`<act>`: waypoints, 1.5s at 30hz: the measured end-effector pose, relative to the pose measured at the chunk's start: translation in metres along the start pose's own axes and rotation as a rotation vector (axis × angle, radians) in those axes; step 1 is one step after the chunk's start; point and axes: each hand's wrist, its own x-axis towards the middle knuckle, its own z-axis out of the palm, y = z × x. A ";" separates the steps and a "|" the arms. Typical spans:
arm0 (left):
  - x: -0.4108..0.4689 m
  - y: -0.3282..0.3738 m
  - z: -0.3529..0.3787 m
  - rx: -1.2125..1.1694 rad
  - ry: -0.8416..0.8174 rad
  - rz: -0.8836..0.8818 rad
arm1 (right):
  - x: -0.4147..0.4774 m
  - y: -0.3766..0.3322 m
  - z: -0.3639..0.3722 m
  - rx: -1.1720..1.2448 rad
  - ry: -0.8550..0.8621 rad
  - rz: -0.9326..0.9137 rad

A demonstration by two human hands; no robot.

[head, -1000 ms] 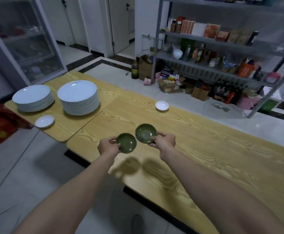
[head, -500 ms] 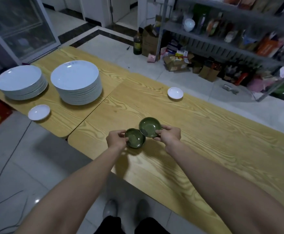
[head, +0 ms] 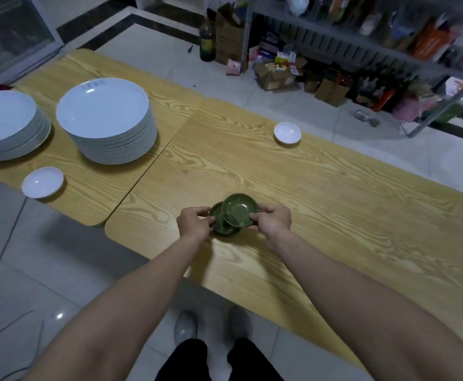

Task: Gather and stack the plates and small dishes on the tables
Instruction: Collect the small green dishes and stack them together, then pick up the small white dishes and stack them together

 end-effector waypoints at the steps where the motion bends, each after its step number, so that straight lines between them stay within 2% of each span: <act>1: 0.001 -0.001 -0.001 -0.016 0.001 -0.003 | 0.002 0.001 0.003 -0.019 0.000 -0.005; 13: 0.005 -0.014 -0.006 -0.072 -0.055 -0.027 | 0.016 0.019 0.027 -0.234 0.009 -0.045; 18: 0.008 -0.012 -0.012 -0.104 -0.062 -0.051 | 0.011 0.018 0.025 -0.391 -0.025 -0.129; 20: 0.010 -0.009 -0.021 0.025 -0.055 0.039 | 0.004 0.014 0.023 -0.557 -0.057 -0.238; 25: 0.015 0.015 -0.064 0.759 -0.074 0.470 | -0.015 -0.016 0.036 -1.249 -0.232 -0.697; 27: 0.018 0.025 -0.084 0.943 -0.060 0.533 | -0.027 -0.035 0.055 -1.446 -0.288 -0.808; 29: 0.020 0.035 -0.105 1.014 -0.034 0.538 | -0.040 -0.052 0.077 -1.545 -0.298 -0.868; 34: 0.025 0.052 -0.170 1.080 0.091 0.561 | -0.070 -0.082 0.133 -1.598 -0.257 -1.004; 45: 0.047 0.031 -0.273 1.049 0.238 0.354 | -0.104 -0.102 0.240 -1.568 -0.401 -1.191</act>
